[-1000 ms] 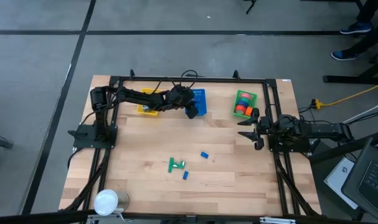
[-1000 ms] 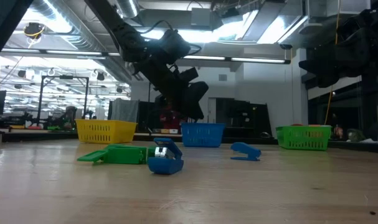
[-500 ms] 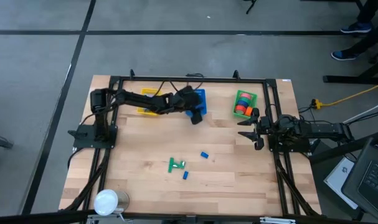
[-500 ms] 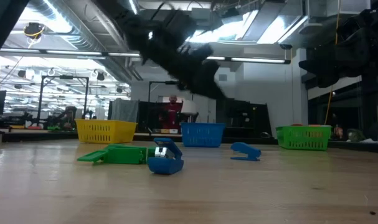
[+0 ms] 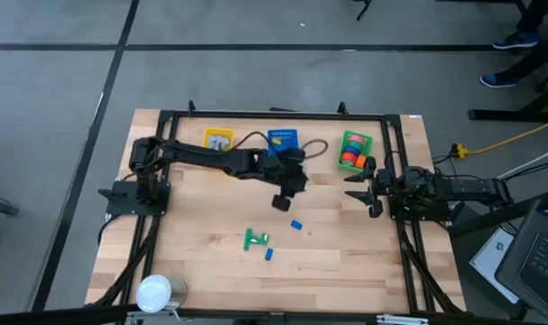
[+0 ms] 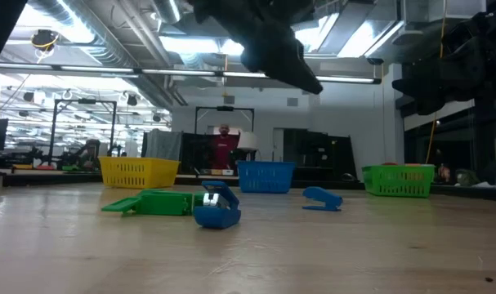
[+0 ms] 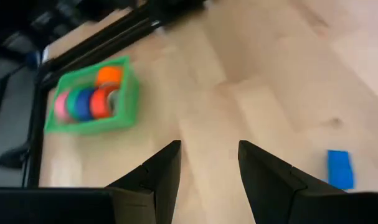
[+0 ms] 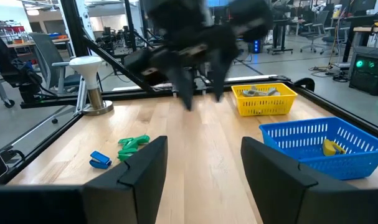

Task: Pick and place Stapler, Stapler remover, tape
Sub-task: Put the blue stapler into the blue basket

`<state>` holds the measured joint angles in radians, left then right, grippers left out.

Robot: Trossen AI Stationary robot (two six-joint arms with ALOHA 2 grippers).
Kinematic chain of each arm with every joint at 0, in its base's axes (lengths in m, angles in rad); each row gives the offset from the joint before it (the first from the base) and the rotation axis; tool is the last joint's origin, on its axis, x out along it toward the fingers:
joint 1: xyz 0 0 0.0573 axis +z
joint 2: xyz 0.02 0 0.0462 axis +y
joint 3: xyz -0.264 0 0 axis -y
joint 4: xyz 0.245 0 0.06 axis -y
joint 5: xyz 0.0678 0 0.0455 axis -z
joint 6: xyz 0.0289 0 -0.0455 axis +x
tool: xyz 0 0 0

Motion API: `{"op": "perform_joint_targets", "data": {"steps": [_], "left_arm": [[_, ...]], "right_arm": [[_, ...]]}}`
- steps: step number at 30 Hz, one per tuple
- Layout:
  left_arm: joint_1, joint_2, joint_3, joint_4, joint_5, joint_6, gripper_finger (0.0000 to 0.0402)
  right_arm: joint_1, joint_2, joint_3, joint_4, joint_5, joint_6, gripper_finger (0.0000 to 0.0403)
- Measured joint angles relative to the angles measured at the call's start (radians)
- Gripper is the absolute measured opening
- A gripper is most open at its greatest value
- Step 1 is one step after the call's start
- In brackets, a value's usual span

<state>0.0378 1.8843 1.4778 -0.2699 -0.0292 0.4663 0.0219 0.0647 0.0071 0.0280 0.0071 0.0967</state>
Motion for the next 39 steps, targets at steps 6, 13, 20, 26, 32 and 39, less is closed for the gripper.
{"op": "perform_joint_targets", "data": {"steps": [6,13,20,26,32,39], "left_arm": [[-0.048,0.010,0.001,-0.031,-0.003,0.036,0.0156],[-0.078,0.088,0.058,-0.139,-0.006,-0.042,0.0156],[-0.158,0.200,0.186,-0.309,0.000,-0.044,0.0156],[-0.207,0.266,0.232,-0.308,-0.003,-0.068,0.0156],[-0.213,0.275,0.241,-0.290,-0.013,-0.090,0.0156],[-0.187,0.276,0.233,-0.272,0.040,-0.164,0.0156]], "right_arm": [[0.000,0.000,0.000,0.000,0.000,0.000,0.0211],[0.000,0.000,0.000,0.000,0.000,0.000,0.0211],[0.000,0.000,0.000,-0.002,0.000,0.000,0.0211],[0.000,0.000,0.000,0.000,0.000,0.000,0.0211],[0.000,0.000,0.000,0.000,0.000,0.000,0.0211],[0.000,0.000,0.000,0.000,0.000,0.000,0.0211]]}}
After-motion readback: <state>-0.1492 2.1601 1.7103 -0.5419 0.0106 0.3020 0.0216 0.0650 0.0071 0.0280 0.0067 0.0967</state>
